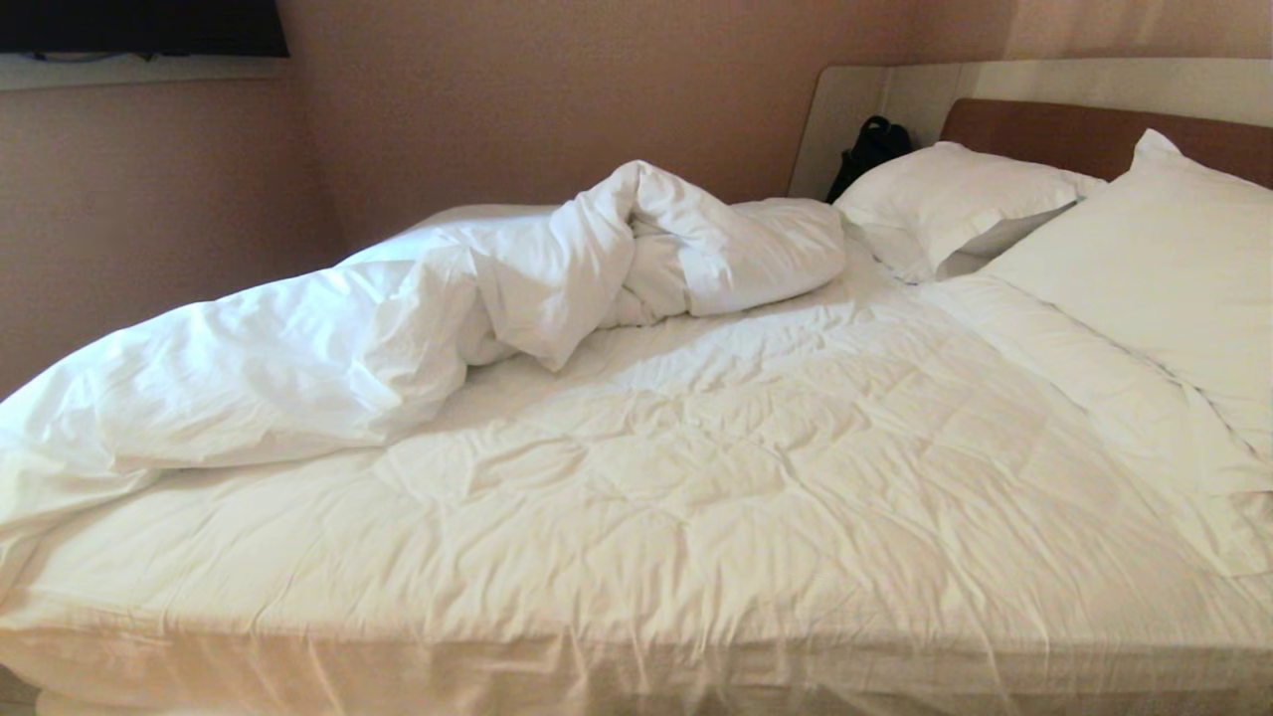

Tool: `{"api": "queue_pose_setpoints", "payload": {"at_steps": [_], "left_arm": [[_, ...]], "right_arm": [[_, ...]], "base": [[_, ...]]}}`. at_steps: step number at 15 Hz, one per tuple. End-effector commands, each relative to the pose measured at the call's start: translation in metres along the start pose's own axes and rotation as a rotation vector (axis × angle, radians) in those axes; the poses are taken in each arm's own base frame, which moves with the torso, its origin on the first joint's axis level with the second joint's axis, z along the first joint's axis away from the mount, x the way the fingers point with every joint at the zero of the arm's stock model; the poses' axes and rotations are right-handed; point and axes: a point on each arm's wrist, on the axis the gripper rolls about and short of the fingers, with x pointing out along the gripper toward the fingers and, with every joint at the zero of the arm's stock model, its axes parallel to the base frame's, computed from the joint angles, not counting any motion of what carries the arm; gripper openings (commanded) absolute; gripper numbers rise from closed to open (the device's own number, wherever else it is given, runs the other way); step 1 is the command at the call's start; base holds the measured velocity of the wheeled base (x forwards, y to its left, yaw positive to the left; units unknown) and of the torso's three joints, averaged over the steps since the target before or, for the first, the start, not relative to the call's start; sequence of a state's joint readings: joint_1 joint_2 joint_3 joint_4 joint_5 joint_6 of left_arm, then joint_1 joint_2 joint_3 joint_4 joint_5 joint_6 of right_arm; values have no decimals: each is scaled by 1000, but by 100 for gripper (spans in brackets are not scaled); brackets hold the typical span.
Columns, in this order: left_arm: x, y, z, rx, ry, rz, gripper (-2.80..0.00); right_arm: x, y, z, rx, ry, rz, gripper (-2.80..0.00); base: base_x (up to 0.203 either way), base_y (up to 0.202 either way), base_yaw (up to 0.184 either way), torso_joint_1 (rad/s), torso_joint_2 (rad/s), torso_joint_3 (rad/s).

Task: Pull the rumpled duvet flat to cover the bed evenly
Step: Hold the folded corner of the quilt

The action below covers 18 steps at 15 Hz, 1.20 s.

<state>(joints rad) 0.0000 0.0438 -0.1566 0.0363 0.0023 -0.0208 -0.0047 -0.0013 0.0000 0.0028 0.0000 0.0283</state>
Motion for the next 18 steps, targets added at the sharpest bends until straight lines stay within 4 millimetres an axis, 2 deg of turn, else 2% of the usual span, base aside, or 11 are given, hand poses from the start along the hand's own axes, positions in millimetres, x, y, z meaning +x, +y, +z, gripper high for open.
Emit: {"api": "queue_pose_setpoints", "payload": {"at_steps": [1, 3, 5, 8, 12, 15, 18], "left_arm": [[12, -1, 27, -31, 59, 1, -280], [39, -1, 56, -82, 148, 8, -280], [82, -2, 80, -122, 235, 17, -280], [153, -2, 94, -153, 322, 32, -280], [255, -2, 72, -169, 393, 46, -280], [311, 0, 50, -169, 378, 53, -280], [353, 10, 33, -163, 356, 84, -280]], "right_arm": [[0, 0, 0, 1, 2, 0, -280], [0, 0, 0, 1, 2, 0, -280], [0, 0, 0, 1, 2, 0, -280], [0, 0, 0, 1, 2, 0, -280], [0, 0, 0, 1, 2, 0, -280], [0, 0, 0, 1, 2, 0, -280], [0, 0, 0, 1, 2, 0, -280]], "base": [[0, 0, 0, 0, 0, 0], [0, 0, 0, 0, 0, 0], [0, 0, 0, 0, 0, 0], [0, 0, 0, 0, 0, 0], [0, 0, 0, 0, 0, 0], [0, 0, 0, 0, 0, 0], [0, 0, 0, 0, 0, 0]]}}
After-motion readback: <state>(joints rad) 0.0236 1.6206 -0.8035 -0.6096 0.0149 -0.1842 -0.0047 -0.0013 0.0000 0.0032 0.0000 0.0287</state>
